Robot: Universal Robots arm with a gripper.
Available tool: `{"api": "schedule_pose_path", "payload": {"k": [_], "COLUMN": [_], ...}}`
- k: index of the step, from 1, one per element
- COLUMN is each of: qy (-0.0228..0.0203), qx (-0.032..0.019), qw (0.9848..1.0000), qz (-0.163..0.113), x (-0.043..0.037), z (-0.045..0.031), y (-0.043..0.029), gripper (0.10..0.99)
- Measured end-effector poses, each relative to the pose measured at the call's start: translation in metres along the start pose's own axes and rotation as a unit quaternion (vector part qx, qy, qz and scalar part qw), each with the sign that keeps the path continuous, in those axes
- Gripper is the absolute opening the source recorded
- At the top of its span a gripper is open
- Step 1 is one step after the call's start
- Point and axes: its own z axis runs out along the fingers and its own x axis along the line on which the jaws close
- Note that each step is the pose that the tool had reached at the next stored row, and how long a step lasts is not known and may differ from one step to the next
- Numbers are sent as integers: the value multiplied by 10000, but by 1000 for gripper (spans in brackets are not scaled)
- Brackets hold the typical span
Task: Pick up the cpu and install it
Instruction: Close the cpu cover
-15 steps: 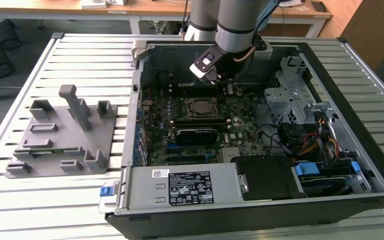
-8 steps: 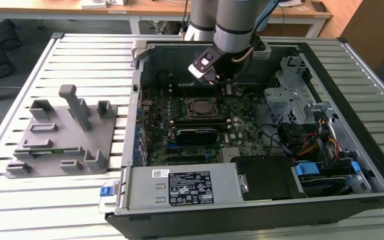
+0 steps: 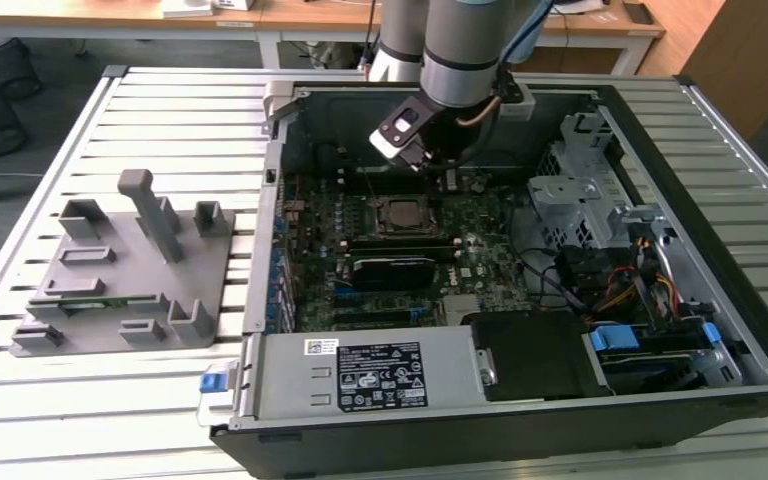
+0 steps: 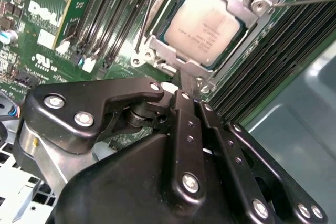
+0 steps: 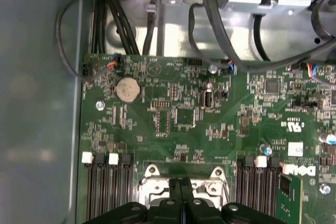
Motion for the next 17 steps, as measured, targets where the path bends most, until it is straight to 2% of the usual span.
{"api": "schedule_pose_path", "payload": {"k": [5, 17], "qy": [1, 1], "qx": [-1, 0], "qw": [10000, 10000], "qz": [-6, -8], "x": [3, 7], "z": [5, 6], "y": [-92, -229], "gripper": [106, 106]}}
